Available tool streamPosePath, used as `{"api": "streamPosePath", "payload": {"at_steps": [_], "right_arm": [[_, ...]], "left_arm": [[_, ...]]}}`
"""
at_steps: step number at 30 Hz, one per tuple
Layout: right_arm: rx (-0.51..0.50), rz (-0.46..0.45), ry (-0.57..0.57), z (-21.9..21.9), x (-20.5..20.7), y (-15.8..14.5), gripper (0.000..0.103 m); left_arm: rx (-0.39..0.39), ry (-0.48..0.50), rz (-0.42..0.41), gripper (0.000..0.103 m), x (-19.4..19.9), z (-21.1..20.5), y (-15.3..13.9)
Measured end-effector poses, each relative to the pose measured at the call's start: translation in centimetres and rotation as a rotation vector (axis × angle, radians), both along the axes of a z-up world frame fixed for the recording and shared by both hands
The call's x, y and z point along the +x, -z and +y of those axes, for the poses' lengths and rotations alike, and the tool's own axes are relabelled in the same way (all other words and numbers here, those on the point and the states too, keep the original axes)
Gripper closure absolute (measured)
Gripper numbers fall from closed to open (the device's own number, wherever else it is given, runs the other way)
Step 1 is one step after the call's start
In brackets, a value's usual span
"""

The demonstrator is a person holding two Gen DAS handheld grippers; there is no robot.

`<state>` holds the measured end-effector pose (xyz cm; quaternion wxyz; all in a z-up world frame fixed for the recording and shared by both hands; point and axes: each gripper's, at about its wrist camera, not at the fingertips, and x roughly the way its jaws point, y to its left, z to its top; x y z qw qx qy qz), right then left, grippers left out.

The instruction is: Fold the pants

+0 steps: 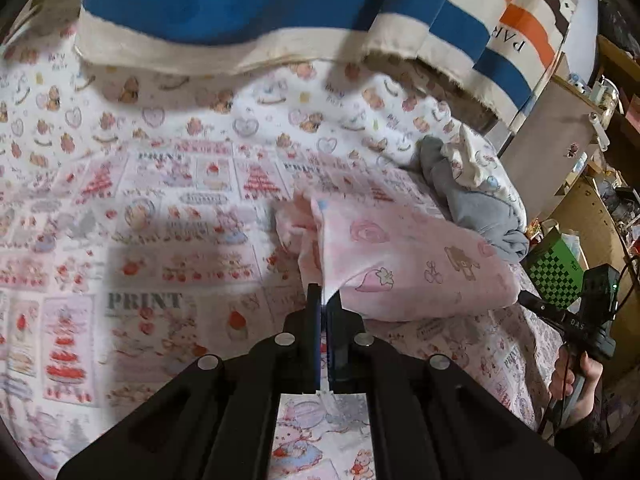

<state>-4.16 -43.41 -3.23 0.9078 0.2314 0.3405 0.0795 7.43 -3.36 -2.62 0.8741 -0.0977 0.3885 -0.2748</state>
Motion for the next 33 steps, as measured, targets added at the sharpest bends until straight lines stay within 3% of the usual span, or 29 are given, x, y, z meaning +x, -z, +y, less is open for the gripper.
{"api": "streamPosePath", "payload": {"at_steps": [3,5,8,12,14,15,16,21,22,28,30,31,32,33], "right_arm": [[-0.02,0.008,0.024,-0.6,0.0,-0.4,0.103],[0.01,0.039,0.023,-1.1,0.0,0.3,0.103],[0.004,0.079,0.0,-0.6,0.1,1.6,0.103],[0.011,0.01,0.08,-1.5,-0.7,0.5,0.103],[-0.004,-0.037,0.131,-2.5,-1.2,-0.6,0.102],[-0.006,-0.053,0.146,-3.0,-1.2,-1.1,0.101],[0.007,-0.067,0.153,-3.6,-1.0,-1.6,0.098],[0.044,-0.081,0.084,-2.8,1.8,-2.1,0.068],[0.062,-0.069,0.053,-2.5,2.9,-1.8,0.067],[0.141,0.043,0.014,-1.8,7.3,0.8,0.067],[0.157,0.052,0.027,-1.9,8.1,1.5,0.076],[0.156,0.056,0.033,-2.0,8.3,1.8,0.086],[0.154,0.064,0.057,-2.3,8.5,2.0,0.097],[0.164,0.07,0.078,-2.6,8.6,2.3,0.099]], "left_arm": [[0.038,-0.014,-0.031,0.102,0.0,0.6,-0.6],[0.039,-0.007,0.009,0.102,0.3,0.8,0.2],[0.104,0.022,0.029,0.101,-0.1,0.1,1.6],[0.101,0.03,0.016,0.099,-0.5,0.3,1.1],[0.096,0.014,-0.008,0.088,-0.6,0.6,0.3],[0.083,0.01,-0.016,0.076,-0.6,0.8,-0.1],[0.061,0.011,-0.028,0.07,-0.5,1.0,-0.6],[0.008,-0.018,-0.045,0.063,1.2,0.8,-2.1],[-0.01,-0.02,-0.041,0.062,1.8,0.8,-2.2],[-0.029,-0.021,0.022,0.062,6.0,-0.5,-1.0],[-0.043,-0.018,0.052,0.062,7.3,-0.8,-0.3],[-0.05,-0.02,0.077,0.071,7.9,-1.0,0.1],[-0.065,-0.021,0.097,0.102,8.3,-1.0,0.4],[-0.084,-0.016,0.119,0.1,8.5,-1.0,0.8]]}}
